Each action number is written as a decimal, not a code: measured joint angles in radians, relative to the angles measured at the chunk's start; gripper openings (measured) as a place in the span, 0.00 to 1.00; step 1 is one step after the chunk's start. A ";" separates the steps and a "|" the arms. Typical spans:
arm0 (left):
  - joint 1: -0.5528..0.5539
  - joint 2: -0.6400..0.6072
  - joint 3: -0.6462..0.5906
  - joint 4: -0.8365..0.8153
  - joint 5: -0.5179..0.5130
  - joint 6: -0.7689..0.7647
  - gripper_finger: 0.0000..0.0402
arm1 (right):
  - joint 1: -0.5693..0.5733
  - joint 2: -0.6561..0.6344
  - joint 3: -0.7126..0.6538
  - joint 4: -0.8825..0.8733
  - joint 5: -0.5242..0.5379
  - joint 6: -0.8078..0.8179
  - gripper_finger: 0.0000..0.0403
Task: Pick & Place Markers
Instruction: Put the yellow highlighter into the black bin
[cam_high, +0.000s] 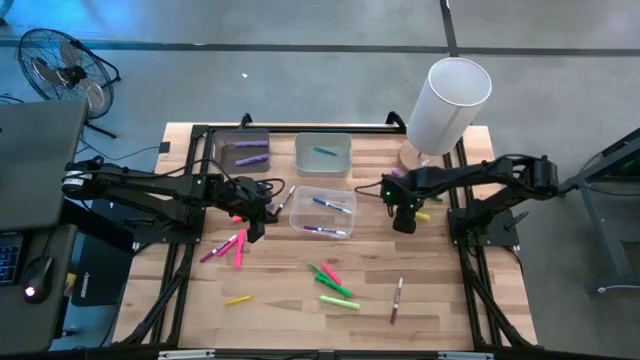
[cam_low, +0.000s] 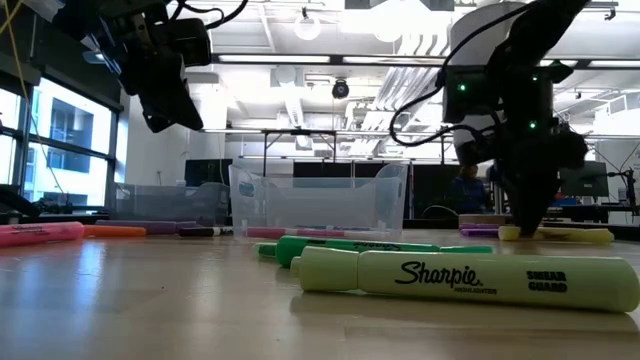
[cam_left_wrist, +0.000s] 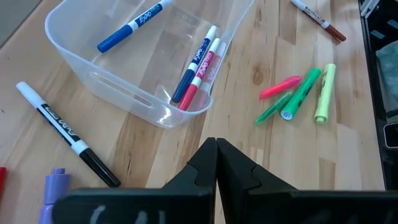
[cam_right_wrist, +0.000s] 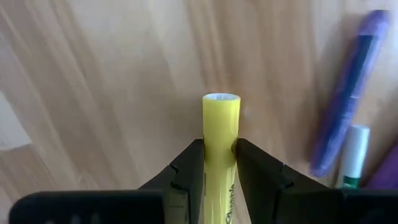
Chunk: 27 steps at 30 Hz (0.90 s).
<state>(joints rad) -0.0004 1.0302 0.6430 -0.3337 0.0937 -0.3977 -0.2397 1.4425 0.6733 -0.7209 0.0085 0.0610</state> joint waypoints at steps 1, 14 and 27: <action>0.000 0.000 0.000 -0.001 0.000 0.001 0.00 | 0.012 0.011 0.002 0.000 0.002 -0.002 0.21; 0.000 0.000 0.000 0.007 -0.034 0.000 0.00 | 0.115 0.093 0.004 0.009 0.039 0.139 0.15; 0.000 0.014 0.000 0.234 -0.141 -0.004 0.36 | 0.130 -0.182 -0.004 0.001 -0.086 0.362 0.15</action>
<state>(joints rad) -0.0002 1.0445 0.6430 -0.0999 -0.0476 -0.4015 -0.1097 1.2608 0.6697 -0.7201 -0.0770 0.4227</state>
